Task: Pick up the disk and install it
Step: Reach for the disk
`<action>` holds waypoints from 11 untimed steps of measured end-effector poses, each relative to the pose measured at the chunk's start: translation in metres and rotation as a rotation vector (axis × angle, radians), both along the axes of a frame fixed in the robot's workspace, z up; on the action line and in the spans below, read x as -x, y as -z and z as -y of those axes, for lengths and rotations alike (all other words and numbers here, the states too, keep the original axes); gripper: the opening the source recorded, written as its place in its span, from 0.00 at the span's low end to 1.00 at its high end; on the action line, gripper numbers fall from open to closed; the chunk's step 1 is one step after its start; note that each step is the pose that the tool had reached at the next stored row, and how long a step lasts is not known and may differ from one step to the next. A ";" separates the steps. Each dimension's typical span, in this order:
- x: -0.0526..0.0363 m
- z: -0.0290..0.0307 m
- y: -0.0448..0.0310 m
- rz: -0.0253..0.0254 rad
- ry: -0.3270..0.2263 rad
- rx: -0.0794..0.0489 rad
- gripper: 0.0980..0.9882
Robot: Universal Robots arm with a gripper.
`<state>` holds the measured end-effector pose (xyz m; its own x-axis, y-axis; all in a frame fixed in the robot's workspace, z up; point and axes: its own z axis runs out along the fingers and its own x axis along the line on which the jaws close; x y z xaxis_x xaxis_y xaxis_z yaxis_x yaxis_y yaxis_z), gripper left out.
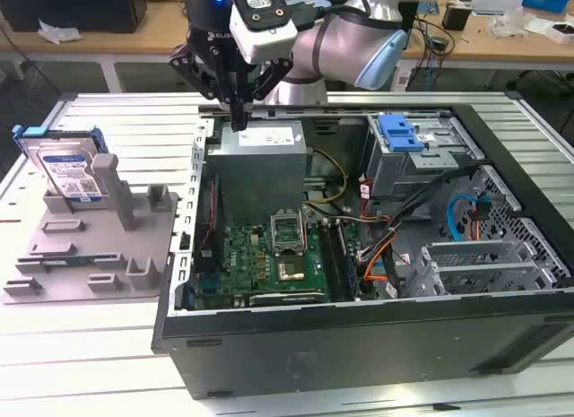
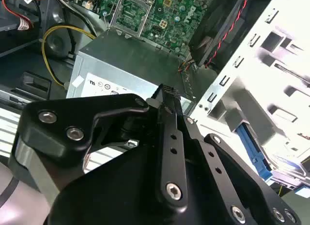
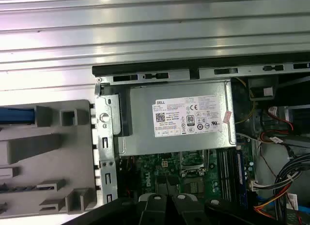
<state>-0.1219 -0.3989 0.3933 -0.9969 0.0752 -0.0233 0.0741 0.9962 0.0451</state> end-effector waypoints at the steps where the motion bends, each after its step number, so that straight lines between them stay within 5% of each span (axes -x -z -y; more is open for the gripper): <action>1: 0.0000 0.0000 0.0000 0.0000 0.000 0.000 0.01; 11: 0.0000 0.0000 0.0000 0.0000 0.000 0.000 0.01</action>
<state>-0.1219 -0.3989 0.3933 -0.9969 0.0753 -0.0233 0.0742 0.9962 0.0451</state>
